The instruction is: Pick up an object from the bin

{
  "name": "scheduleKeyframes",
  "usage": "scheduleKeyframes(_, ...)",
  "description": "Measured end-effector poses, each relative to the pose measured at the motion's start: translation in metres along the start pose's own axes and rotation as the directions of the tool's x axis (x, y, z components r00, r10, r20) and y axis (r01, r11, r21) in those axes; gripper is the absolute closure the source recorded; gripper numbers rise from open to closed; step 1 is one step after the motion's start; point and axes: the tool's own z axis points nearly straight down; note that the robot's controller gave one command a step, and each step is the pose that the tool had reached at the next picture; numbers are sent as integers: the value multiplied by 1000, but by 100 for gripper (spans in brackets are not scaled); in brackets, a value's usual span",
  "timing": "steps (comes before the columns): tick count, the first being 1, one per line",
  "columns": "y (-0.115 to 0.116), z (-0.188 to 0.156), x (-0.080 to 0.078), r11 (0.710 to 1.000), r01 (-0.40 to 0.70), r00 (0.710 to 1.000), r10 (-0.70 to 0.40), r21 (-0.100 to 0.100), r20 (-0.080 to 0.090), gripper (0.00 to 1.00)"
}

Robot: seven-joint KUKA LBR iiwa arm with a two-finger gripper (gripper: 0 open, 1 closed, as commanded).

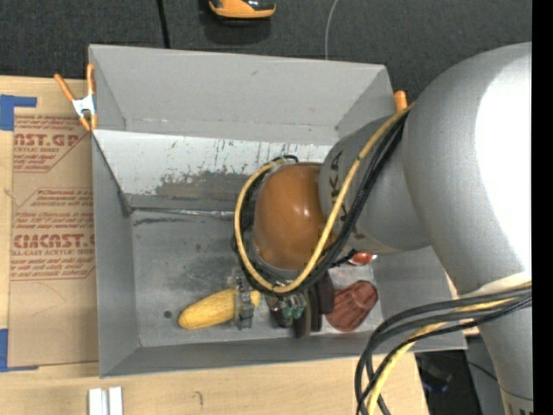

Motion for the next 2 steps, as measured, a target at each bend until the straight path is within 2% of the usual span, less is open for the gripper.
scheduleKeyframes(1,0,0,0,1000,0,1000,0,0,0,100)
scheduleKeyframes(2,17,-114,-9,1000,18,1000,-18,0,1,100)
